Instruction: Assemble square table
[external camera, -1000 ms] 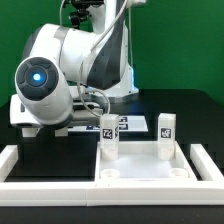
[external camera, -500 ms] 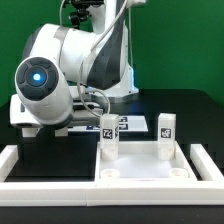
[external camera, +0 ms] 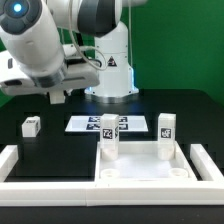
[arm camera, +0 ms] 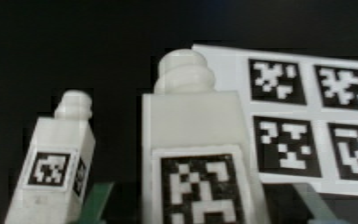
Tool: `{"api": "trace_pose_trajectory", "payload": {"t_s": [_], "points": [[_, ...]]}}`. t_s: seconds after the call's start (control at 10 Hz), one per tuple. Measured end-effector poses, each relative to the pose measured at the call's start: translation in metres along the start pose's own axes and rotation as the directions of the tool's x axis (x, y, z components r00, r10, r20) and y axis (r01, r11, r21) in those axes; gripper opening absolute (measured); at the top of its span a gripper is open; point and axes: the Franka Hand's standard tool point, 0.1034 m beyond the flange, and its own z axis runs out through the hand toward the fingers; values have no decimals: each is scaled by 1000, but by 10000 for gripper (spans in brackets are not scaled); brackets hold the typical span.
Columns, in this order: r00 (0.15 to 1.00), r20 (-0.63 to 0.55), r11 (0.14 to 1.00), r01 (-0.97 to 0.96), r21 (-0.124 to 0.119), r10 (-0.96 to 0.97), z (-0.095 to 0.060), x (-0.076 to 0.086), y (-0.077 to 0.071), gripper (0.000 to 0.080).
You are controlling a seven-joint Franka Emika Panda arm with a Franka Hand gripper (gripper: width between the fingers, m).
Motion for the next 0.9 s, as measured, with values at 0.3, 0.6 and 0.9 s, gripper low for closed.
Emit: {"api": "trace_pose_trajectory", "payload": {"t_s": [0.3,0.6,0.9], "points": [[973,-231,999,12,-34,-19,-8,10,1,290],[914,-402,996,29,-82,-60,-74,23,-9,290],[786,-608,990,34,-139,-112,-104,32,-4,290]]}}
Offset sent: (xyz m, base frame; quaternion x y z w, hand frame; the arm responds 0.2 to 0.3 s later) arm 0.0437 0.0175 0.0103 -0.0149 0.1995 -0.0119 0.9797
